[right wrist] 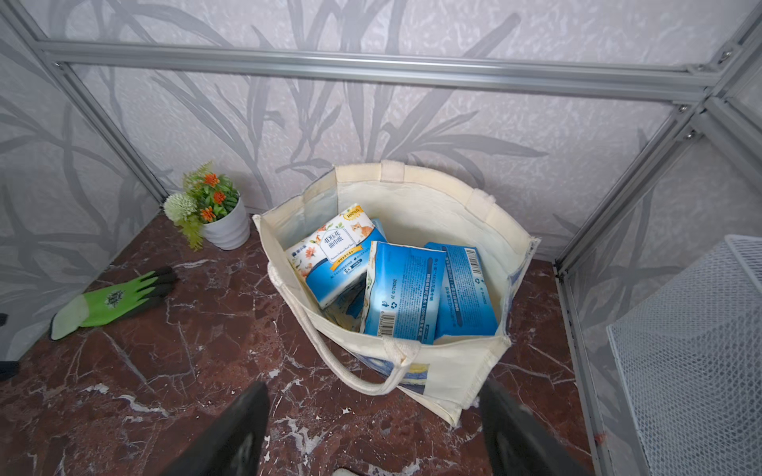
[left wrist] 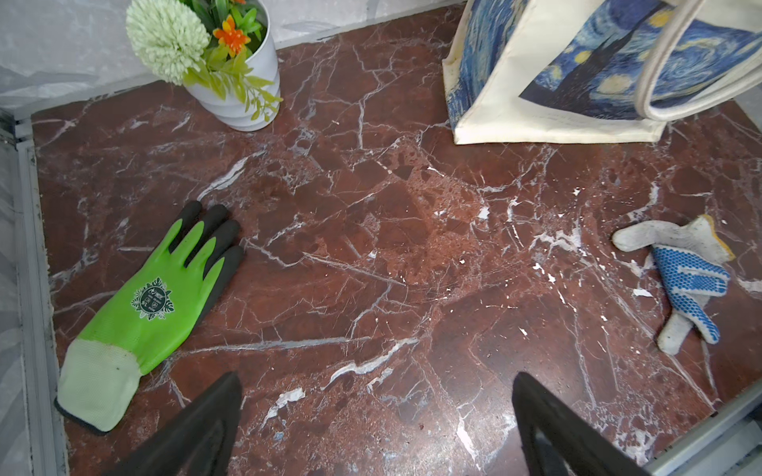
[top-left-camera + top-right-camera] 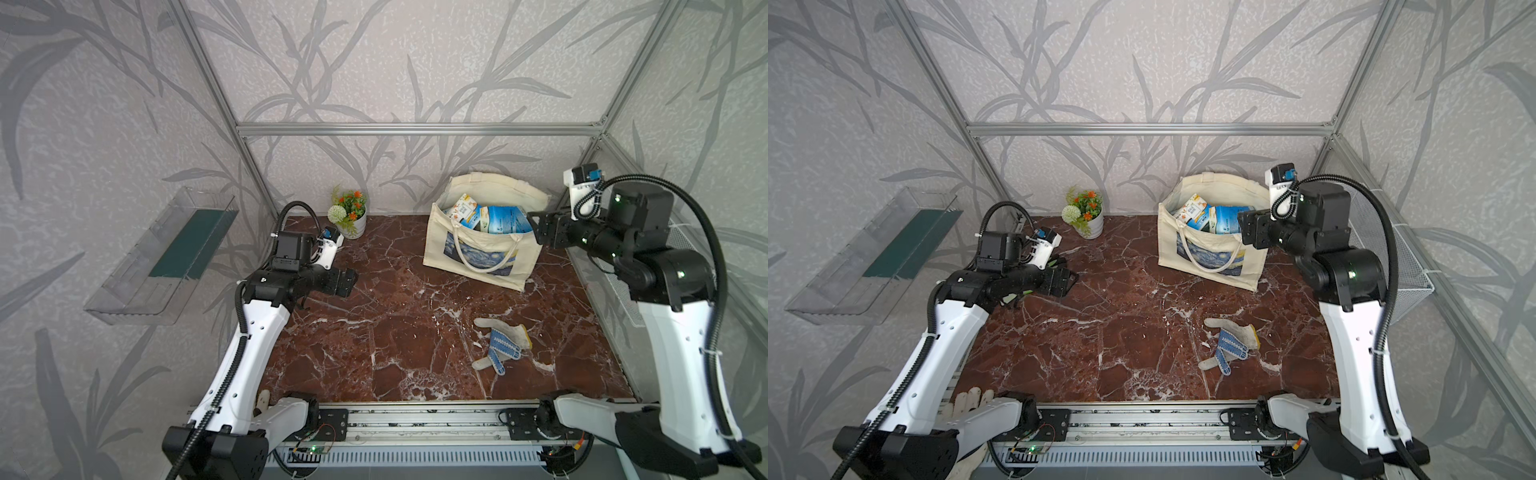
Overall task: Put tissues into the canvas bag
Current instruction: Place the pack of facial tissues in the canvas bag, then reset both arms
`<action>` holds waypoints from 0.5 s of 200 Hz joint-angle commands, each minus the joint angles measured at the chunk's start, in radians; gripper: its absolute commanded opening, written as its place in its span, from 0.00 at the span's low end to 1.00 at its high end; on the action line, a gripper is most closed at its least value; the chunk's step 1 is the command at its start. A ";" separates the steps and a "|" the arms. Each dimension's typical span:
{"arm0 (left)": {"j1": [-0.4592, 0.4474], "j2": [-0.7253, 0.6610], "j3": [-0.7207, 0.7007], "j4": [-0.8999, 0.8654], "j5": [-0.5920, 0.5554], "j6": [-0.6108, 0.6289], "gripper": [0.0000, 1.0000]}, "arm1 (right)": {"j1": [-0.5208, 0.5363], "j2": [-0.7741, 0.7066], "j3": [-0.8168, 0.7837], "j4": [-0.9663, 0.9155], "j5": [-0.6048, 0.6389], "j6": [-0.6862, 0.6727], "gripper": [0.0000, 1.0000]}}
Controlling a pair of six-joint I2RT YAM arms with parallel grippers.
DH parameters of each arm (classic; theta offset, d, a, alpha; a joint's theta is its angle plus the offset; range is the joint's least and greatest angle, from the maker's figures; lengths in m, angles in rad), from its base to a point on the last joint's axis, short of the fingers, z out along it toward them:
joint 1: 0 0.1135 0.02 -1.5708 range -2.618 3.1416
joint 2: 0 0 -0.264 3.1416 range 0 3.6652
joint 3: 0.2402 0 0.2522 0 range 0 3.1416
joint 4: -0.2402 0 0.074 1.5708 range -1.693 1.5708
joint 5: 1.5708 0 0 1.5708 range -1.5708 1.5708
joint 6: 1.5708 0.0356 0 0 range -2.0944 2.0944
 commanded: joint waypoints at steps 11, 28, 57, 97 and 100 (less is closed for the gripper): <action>0.004 -0.032 -0.079 0.093 -0.100 -0.085 1.00 | 0.002 -0.086 -0.216 0.056 -0.074 0.026 0.96; 0.004 -0.040 -0.138 0.142 -0.157 -0.117 1.00 | 0.002 -0.188 -0.409 0.147 -0.100 0.029 0.99; 0.005 -0.116 -0.302 0.304 -0.178 -0.115 1.00 | 0.002 -0.364 -0.753 0.371 -0.052 0.039 0.99; 0.004 -0.190 -0.533 0.566 -0.258 -0.060 1.00 | 0.002 -0.408 -1.015 0.558 -0.008 0.038 0.99; 0.005 -0.192 -0.546 0.583 -0.260 -0.057 1.00 | 0.002 -0.402 -1.023 0.565 -0.011 0.031 0.99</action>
